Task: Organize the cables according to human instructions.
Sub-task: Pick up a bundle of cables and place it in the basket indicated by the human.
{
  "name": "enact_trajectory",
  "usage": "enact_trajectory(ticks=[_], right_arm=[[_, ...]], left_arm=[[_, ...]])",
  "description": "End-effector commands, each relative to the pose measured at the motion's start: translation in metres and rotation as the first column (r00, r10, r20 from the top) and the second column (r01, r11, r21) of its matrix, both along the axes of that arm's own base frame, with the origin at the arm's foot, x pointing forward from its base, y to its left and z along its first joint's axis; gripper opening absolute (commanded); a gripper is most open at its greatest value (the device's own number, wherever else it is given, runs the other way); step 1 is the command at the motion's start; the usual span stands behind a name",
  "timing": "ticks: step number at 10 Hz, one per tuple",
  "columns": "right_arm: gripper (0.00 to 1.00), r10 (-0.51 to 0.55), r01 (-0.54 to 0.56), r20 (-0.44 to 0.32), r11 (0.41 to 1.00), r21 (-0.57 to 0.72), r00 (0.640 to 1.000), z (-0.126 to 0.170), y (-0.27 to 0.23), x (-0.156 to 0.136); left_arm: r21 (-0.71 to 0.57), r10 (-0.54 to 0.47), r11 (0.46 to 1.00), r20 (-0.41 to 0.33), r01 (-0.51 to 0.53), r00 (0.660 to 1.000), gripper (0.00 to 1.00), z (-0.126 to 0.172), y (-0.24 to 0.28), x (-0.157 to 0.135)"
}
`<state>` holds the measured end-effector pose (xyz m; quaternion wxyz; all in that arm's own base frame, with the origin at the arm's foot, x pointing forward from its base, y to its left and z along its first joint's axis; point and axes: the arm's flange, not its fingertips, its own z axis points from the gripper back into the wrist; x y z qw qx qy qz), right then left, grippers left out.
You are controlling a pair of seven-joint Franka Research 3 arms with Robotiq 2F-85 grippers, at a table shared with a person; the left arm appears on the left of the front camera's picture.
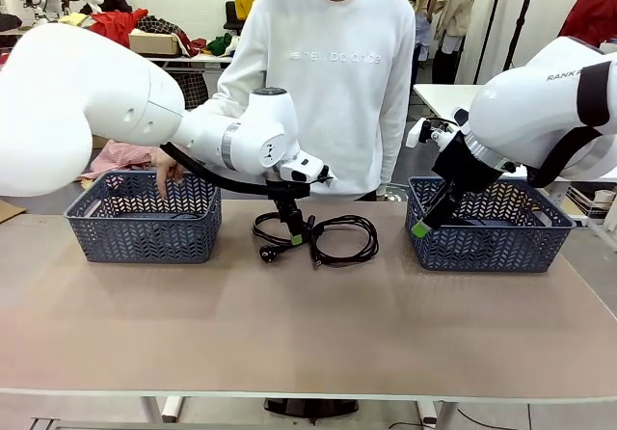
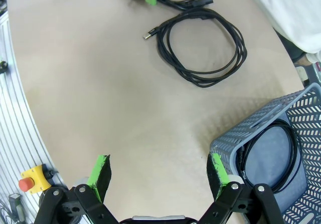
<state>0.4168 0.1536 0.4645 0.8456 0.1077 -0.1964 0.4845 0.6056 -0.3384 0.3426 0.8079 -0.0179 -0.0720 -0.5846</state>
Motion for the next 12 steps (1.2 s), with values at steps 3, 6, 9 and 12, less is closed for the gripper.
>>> enact_trajectory(ticks=[3,6,9,12], right_arm=[[1.0,-0.002,0.002,0.004,1.0,0.0,1.0,0.001,0.001,0.0],[1.0,-0.002,0.002,0.004,1.0,0.0,1.0,0.001,0.001,0.0],[1.0,-0.002,0.002,0.004,1.0,0.0,1.0,0.001,0.001,0.0],[1.0,-0.002,0.002,0.004,1.0,0.0,1.0,0.001,0.001,0.0]], left_arm=[[0.042,0.014,0.999,-0.015,-0.013,1.0,1.0,-0.008,-0.014,0.017],[0.058,0.011,0.998,-0.028,-0.01,1.0,1.0,-0.017,-0.016,0.02],[0.062,0.007,0.998,-0.034,-0.005,0.999,1.0,-0.023,-0.02,0.023],[0.069,0.007,0.998,-0.054,-0.004,0.999,1.0,-0.027,-0.02,0.024]])
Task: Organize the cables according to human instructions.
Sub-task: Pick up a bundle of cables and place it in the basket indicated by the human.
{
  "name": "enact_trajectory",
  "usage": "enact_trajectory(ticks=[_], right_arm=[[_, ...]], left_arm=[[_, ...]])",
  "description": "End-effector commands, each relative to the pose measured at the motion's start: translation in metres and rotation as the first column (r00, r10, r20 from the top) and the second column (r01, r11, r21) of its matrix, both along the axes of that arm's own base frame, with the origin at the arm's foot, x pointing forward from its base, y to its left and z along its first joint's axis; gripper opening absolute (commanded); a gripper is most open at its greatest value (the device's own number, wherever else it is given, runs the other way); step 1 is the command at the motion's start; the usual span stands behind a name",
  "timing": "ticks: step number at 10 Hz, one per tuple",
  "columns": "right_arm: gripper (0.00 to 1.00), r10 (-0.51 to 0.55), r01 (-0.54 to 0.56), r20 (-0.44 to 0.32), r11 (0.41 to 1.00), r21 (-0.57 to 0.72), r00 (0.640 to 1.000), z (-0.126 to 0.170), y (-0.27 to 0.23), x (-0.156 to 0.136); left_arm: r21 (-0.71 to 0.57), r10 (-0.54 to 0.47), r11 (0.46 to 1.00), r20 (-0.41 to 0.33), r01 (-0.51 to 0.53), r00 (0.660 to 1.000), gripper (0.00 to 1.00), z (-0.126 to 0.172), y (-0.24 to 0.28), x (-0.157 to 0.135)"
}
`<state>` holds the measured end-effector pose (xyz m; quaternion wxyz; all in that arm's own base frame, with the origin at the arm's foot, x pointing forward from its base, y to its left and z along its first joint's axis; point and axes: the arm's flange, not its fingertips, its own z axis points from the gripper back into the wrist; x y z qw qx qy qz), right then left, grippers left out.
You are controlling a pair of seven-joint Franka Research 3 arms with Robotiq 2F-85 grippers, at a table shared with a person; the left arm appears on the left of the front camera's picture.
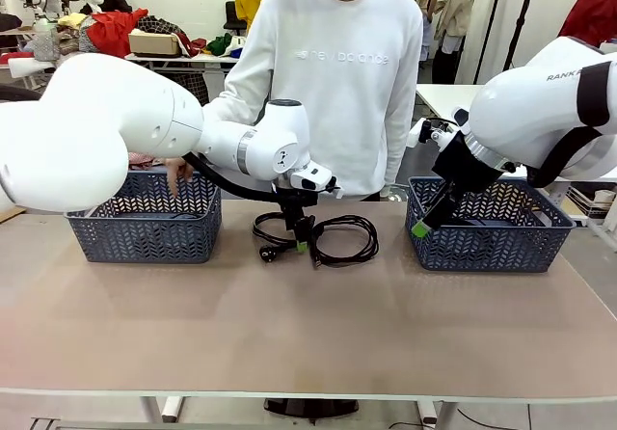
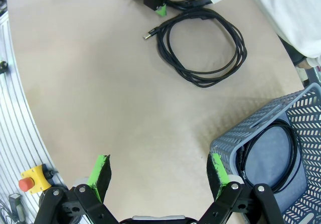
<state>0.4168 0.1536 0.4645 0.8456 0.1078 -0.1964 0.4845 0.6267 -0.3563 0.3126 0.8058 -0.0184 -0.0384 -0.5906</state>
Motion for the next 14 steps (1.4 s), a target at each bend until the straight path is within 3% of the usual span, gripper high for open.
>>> enact_trajectory(ticks=[1,2,3,4,5,6,7,8,9,10,11,14], right_arm=[[1.0,-0.002,0.002,0.004,1.0,0.0,1.0,0.0011,0.0011,-0.0003],[1.0,-0.002,0.002,0.004,1.0,0.0,1.0,0.0011,0.0011,-0.0003],[1.0,-0.002,0.002,0.004,1.0,0.0,1.0,0.0011,0.0011,-0.0003],[1.0,-0.002,0.002,0.004,1.0,0.0,1.0,0.0011,0.0011,-0.0003],[1.0,-0.002,0.002,0.004,1.0,0.0,1.0,0.0011,0.0011,-0.0003],[1.0,-0.002,0.002,0.004,1.0,0.0,1.0,0.0011,0.0011,-0.0003],[1.0,-0.002,0.002,0.004,1.0,0.0,1.0,0.0011,0.0011,-0.0003],[1.0,-0.002,0.002,0.004,1.0,0.0,1.0,0.0011,0.0011,-0.0003],[1.0,-0.002,0.002,0.004,1.0,0.0,1.0,0.0011,0.0011,-0.0003],[1.0,-0.002,0.002,0.004,1.0,0.0,1.0,0.0011,0.0011,-0.0003],[1.0,-0.002,0.002,0.004,1.0,0.0,1.0,0.0011,0.0011,-0.0003],[1.0,-0.002,0.002,0.004,1.0,0.0,1.0,0.0011,0.0011,-0.0003]], left_arm=[[0.032,0.016,0.999,0.001,-0.016,1.0,1.0,0.0028,-0.002,0.0035],[0.044,0.011,0.999,0.008,-0.011,1.0,1.0,0.0025,-0.0018,0.0037],[0.048,0.008,0.999,0.008,-0.008,1.0,0.84,0.0025,-0.0021,0.0043],[0.043,0.009,0.999,0.012,-0.009,1.0,0.81,0.003,-0.0023,0.0047],[0.035,0.011,0.999,0.009,-0.011,1.0,0.65,0.0029,-0.0024,0.0045],[0.029,0.009,1.0,0.008,-0.009,1.0,0.62,0.0026,-0.0026,0.0043],[0.024,0.007,1.0,0.006,-0.007,1.0,0.45,0.0025,-0.0028,0.0044],[0.02,0.009,1.0,0.007,-0.009,1.0,0.42,0.0029,-0.0024,0.0045],[0.022,0.015,1.0,0.008,-0.015,1.0,0.26,0.003,-0.002,0.0044],[0.029,0.031,0.999,0.015,-0.031,0.999,0.23,0.0036,-0.0013,0.0041],[0.037,0.065,0.997,0.014,-0.065,0.998,0.07,0.0045,0.0005,0.0052],[0.057,0.121,0.991,0.026,-0.123,0.992,0.0,0.0102,0.0056,0.0043]])
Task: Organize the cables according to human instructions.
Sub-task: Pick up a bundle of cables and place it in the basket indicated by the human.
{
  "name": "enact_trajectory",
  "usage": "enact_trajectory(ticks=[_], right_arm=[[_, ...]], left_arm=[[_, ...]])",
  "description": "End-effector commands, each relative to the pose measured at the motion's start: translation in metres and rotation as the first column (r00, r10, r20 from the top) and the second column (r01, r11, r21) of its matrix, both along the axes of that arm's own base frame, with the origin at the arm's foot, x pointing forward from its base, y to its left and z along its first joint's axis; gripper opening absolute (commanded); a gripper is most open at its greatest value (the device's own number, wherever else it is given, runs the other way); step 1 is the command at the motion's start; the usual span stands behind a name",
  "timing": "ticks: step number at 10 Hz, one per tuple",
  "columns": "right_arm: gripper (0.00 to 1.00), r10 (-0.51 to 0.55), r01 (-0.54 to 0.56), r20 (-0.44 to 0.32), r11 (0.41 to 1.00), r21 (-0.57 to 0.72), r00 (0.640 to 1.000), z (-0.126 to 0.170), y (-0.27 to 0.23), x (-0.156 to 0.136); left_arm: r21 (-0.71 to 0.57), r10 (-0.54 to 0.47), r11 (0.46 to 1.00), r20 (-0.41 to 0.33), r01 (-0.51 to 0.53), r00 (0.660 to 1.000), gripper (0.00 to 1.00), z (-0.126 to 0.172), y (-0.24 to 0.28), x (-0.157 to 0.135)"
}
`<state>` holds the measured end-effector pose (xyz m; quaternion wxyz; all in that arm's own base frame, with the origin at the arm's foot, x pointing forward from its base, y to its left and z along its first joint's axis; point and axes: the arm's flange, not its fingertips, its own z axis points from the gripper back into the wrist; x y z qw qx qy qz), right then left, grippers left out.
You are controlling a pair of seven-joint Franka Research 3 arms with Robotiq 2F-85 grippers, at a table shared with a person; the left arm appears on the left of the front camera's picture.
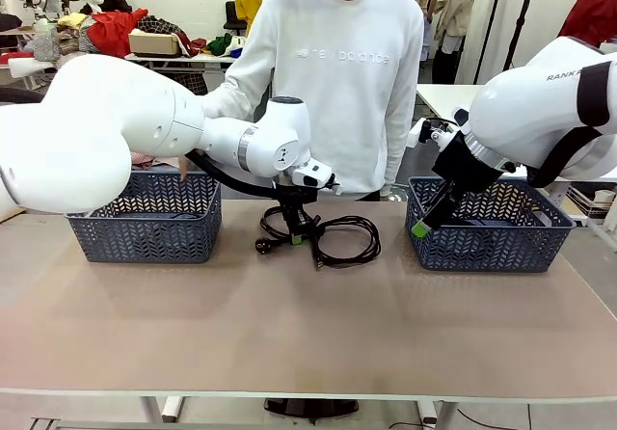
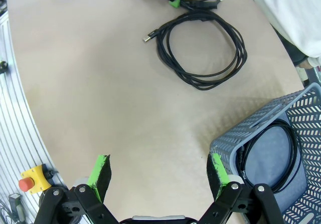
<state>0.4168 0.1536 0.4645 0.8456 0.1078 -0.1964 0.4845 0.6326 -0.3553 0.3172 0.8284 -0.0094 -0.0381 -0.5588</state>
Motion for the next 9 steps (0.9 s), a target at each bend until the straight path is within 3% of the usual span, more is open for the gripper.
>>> enact_trajectory(ticks=[1,3,4,9], right_arm=[[1.0,-0.002,0.002,0.004,1.0,0.0,1.0,0.001,0.001,0.0],[1.0,-0.002,0.002,0.004,1.0,0.0,1.0,0.001,0.001,0.0],[1.0,-0.002,0.002,0.004,1.0,0.0,1.0,0.001,0.001,0.0],[1.0,-0.002,0.002,0.004,1.0,0.0,1.0,0.001,0.001,0.0]], left_arm=[[0.052,0.088,0.995,0.038,-0.09,0.995,0.0,0.015,0.009,-0.003],[0.051,0.179,0.981,0.126,-0.187,0.976,0.0,0.045,0.017,-0.003],[0.051,0.163,0.984,0.142,-0.171,0.976,0.0,0.059,0.018,-0.004],[0.108,-0.075,0.992,0.15,0.059,0.986,0.0,0.163,0.043,-0.047]])
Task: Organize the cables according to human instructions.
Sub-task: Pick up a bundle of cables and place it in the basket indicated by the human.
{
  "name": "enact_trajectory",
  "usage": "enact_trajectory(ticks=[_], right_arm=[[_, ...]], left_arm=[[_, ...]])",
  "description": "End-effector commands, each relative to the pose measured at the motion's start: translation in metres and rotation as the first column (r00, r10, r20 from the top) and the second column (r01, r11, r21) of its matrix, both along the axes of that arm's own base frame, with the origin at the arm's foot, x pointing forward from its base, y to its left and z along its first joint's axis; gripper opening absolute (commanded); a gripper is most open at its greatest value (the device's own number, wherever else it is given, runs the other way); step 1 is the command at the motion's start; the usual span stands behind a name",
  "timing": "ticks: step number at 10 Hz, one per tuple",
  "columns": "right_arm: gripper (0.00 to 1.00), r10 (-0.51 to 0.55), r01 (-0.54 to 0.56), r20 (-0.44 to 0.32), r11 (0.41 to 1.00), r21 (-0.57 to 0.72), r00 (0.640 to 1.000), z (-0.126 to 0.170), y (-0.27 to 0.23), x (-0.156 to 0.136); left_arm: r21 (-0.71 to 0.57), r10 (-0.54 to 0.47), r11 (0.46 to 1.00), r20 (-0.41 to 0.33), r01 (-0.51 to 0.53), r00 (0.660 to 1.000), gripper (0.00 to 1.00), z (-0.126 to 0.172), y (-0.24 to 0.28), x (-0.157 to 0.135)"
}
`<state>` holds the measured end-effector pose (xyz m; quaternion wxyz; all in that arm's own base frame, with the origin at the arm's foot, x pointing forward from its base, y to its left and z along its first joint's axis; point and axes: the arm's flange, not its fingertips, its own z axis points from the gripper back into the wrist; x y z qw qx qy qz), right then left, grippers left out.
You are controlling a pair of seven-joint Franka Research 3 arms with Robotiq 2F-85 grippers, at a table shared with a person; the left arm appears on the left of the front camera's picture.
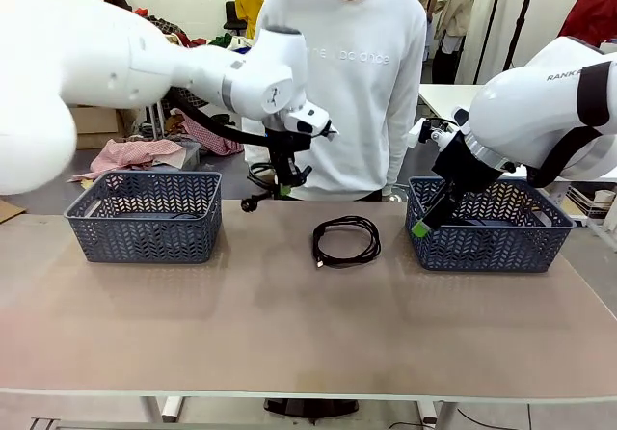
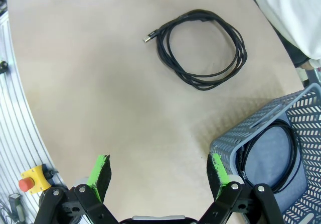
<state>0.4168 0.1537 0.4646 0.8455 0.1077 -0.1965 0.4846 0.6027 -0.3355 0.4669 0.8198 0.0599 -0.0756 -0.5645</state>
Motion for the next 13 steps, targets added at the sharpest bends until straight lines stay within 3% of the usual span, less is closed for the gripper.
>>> enact_trajectory(ticks=[1,5,10,11,13], right_arm=[[1.0,-0.002,0.002,0.004,1.0,0.0,1.0,0.001,0.001,0.0],[1.0,-0.002,0.002,0.004,1.0,0.0,1.0,0.001,0.001,0.0],[1.0,-0.002,0.002,0.004,1.0,0.0,1.0,0.001,0.001,0.0],[1.0,-0.002,0.002,0.004,1.0,0.0,1.0,0.001,0.001,0.0],[1.0,-0.002,0.002,0.004,1.0,0.0,1.0,0.001,0.001,0.0]], left_arm=[[0.063,-0.086,0.994,0.009,0.085,0.996,0.0,0.031,0.036,-0.025],[0.051,-0.252,0.966,-0.036,0.254,0.967,0.0,0.065,0.11,-0.046],[-0.06,-0.221,0.974,-0.015,0.22,0.975,0.0,0.063,0.166,-0.056],[0.002,-0.231,0.973,-0.062,0.232,0.971,0.0,0.067,0.152,-0.043],[0.002,-0.231,0.973,-0.062,0.232,0.971,0.0,0.067,0.152,-0.043]])
